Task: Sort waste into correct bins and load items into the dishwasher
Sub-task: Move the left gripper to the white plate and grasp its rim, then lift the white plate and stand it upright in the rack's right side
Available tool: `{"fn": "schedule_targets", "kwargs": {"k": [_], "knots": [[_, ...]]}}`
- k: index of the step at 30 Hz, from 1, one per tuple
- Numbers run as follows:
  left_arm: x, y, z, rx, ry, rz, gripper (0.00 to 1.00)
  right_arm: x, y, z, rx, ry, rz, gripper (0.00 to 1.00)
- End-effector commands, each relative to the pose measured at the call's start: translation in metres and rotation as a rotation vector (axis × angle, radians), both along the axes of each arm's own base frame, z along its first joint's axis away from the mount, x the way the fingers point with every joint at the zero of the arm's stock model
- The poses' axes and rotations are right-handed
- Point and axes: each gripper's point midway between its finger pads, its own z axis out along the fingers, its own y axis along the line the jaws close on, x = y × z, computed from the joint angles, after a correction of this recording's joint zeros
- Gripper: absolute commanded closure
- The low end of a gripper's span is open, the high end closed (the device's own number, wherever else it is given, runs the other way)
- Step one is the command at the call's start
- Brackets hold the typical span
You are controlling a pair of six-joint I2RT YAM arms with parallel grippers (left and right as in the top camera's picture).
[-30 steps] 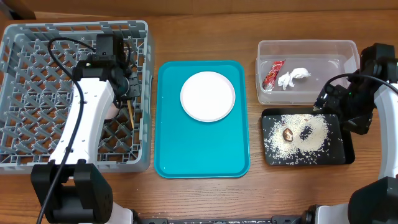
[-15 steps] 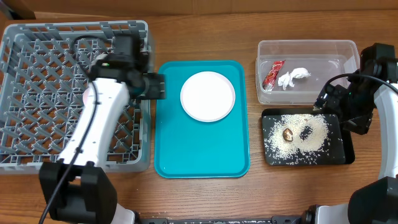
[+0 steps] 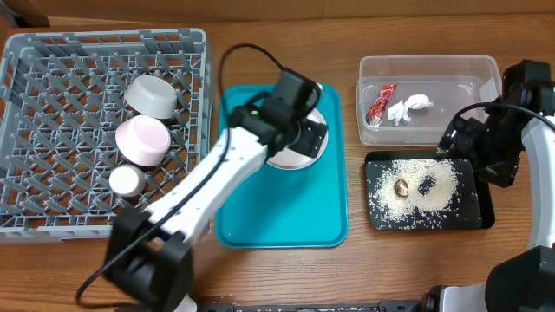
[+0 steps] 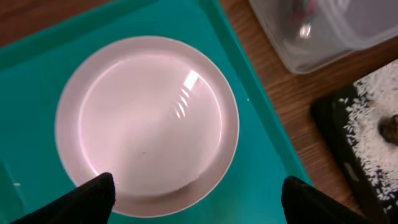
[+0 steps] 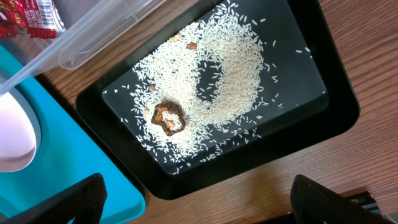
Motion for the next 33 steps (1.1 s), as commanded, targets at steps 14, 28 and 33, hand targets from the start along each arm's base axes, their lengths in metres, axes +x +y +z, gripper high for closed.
{"fn": "schedule_targets", "kwargs": {"k": [14, 28, 33], "knots": [[-0.037, -0.007, -0.126, 0.184, 0.305, -0.07, 0.51, 0.001, 0.0, 0.008, -0.007, -0.036, 0.003, 0.04], [-0.04, -0.005, -0.13, 0.194, 0.314, -0.069, 0.59, 0.0, 0.001, 0.008, -0.006, -0.033, 0.003, 0.04], [-0.048, 0.001, -0.14, 0.206, 0.335, -0.066, 0.59, 0.0, 0.001, 0.008, -0.006, -0.033, 0.003, 0.04]]}}
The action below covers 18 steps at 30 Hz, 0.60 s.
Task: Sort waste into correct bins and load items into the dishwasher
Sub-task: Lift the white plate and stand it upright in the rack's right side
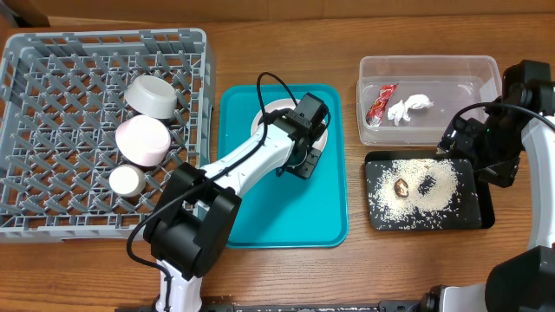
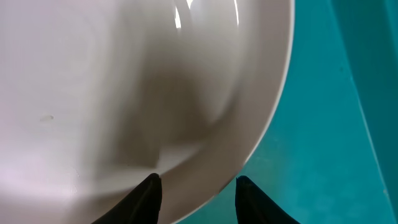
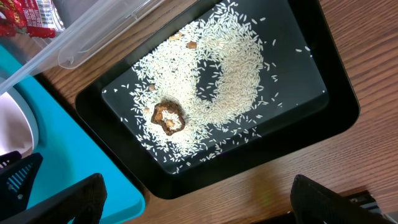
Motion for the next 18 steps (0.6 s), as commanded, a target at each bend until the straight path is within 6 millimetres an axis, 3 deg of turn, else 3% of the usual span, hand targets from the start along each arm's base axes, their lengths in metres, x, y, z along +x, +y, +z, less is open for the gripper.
{"fn": "schedule_targets", "kwargs": {"k": [1, 5, 10, 14, 18], "knots": [[-0.016, 0.004, -0.021, 0.023, 0.05, -0.015, 0.59, 0.001, 0.0, 0.008, -0.006, -0.035, 0.003, 0.04], [-0.024, 0.009, -0.03, 0.037, 0.068, -0.017, 0.6, 0.0, 0.001, 0.008, -0.006, -0.035, 0.003, 0.04], [-0.022, 0.008, -0.027, 0.033, 0.063, -0.012, 0.96, 0.0, 0.001, 0.008, -0.006, -0.035, 0.003, 0.04], [-0.014, 0.006, -0.011, 0.032, 0.064, 0.006, 0.96, -0.001, 0.001, 0.008, -0.005, -0.029, 0.003, 0.04], [0.005, 0.017, 0.025, 0.078, 0.023, 0.098, 0.96, -0.001, 0.001, 0.008, -0.004, -0.028, 0.003, 0.04]]}}
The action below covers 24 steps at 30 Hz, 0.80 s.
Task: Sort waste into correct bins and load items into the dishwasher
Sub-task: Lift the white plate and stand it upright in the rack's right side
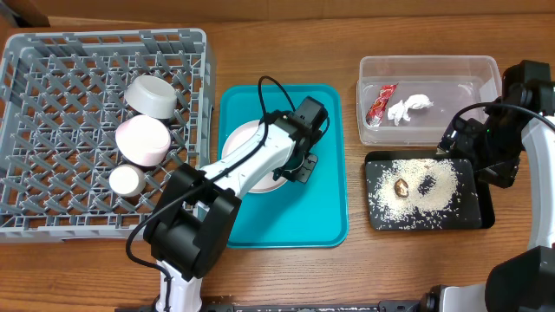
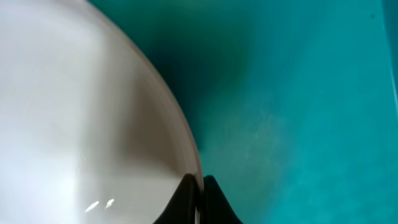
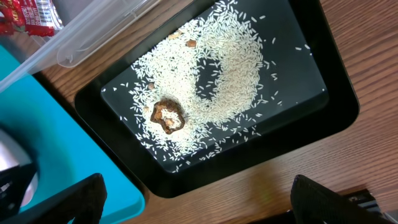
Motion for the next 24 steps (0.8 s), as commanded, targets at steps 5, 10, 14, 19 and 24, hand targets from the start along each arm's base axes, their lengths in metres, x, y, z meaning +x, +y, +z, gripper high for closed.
{"fn": "schedule_targets", "kwargs": {"k": [5, 10, 14, 19, 24], "knots": [[0.052, 0.006, 0.095, -0.056, -0.174, 0.142, 0.96, 0.0, 0.001, 0.008, -0.006, -0.033, 0.003, 0.04], [0.062, 0.014, 0.176, -0.215, -0.285, 0.104, 0.96, 0.0, 0.0, 0.008, -0.006, -0.033, 0.003, 0.04], [0.065, 0.039, 0.216, -0.354, -0.322, 0.09, 0.96, 0.0, 0.001, 0.008, -0.006, -0.034, 0.003, 0.04], [0.071, 0.077, 0.234, -0.54, -0.286, 0.097, 0.96, 0.0, 0.0, 0.008, -0.006, -0.033, 0.003, 0.04], [0.085, 0.115, 0.241, -0.768, -0.238, 0.151, 0.96, 0.0, 0.001, 0.008, -0.006, -0.031, 0.003, 0.04]]}}
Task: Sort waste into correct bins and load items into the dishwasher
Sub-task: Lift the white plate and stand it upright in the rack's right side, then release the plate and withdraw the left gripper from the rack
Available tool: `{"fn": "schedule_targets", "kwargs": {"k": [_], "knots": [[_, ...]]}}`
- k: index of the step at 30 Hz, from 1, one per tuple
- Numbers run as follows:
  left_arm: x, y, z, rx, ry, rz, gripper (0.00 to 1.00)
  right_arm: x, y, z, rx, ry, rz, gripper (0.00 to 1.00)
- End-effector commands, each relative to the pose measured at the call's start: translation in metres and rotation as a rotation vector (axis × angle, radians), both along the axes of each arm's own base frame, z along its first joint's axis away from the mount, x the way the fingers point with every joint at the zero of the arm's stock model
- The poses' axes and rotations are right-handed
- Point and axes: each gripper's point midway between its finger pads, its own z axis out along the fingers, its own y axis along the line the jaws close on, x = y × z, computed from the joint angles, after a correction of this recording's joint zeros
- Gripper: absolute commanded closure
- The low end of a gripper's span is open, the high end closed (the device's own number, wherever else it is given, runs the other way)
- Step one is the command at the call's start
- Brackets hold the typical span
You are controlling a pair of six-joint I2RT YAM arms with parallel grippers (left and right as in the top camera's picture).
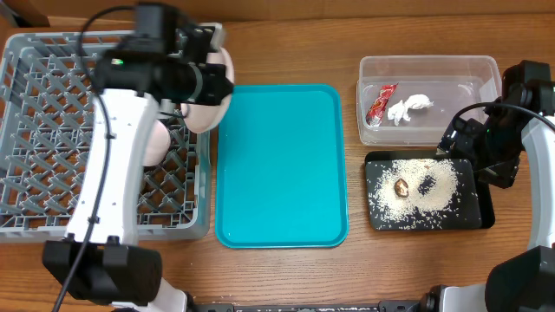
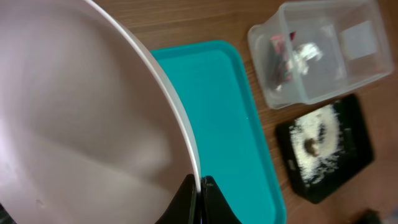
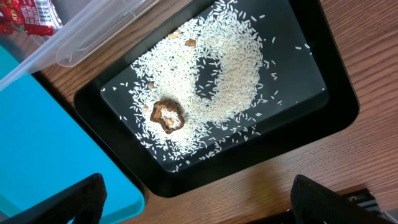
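My left gripper (image 2: 199,199) is shut on the rim of the pale pink plate (image 2: 81,118), which it holds on edge. From overhead, the plate (image 1: 211,94) hangs at the right edge of the grey dish rack (image 1: 52,104). A pink bowl (image 1: 159,143) in the rack is partly hidden by my arm. The teal tray (image 1: 282,165) lies bare. My right gripper (image 3: 199,199) stands open above the black tray (image 3: 249,106) of rice and food scraps.
A clear bin (image 1: 429,97) at the back right holds a red wrapper (image 1: 380,102) and a crumpled tissue (image 1: 409,107). The black tray (image 1: 425,192) sits in front of it, with my right arm (image 1: 494,139) at its right side.
My left gripper has taken the plate off the teal tray and now holds it on edge over the rack's right side. The right arm has not moved.
My left gripper was open above the plate at the back of the teal tray. Then its fingers straddled the plate's rim, then it was shut on the rim low over the tray. Now the plate is at the rack. The right gripper stayed open over the black tray.
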Motion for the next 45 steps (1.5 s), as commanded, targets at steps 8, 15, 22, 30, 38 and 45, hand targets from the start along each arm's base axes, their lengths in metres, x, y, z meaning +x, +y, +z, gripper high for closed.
{"fn": "schedule_targets", "kwargs": {"k": [8, 15, 22, 30, 38, 45], "knots": [[0.019, 0.031, -0.015, -0.408, 0.087, -0.064, 0.96, -0.001, 0.001, 0.008, -0.005, -0.031, 0.003, 0.04], [0.025, 0.068, -0.049, -0.387, 0.179, 0.045, 0.49, 0.001, 0.002, 0.008, 0.0, -0.036, 0.004, 0.04], [0.011, 0.116, -0.064, -0.12, 0.232, 0.209, 0.1, 0.015, 0.019, 0.013, 0.079, -0.104, 0.025, 0.03], [-0.01, 0.15, -0.025, 0.195, 0.163, 0.465, 0.08, 0.067, 0.068, 0.03, 0.056, -0.346, 0.257, 0.0], [-0.037, 0.105, -0.012, 0.337, 0.16, 0.376, 0.08, 0.098, 0.114, 0.045, 0.038, -0.516, 0.442, 0.0], [-0.077, 0.058, -0.004, 0.382, 0.185, 0.178, 0.08, 0.078, 0.098, 0.041, 0.039, -0.442, 0.398, 0.0]]}}
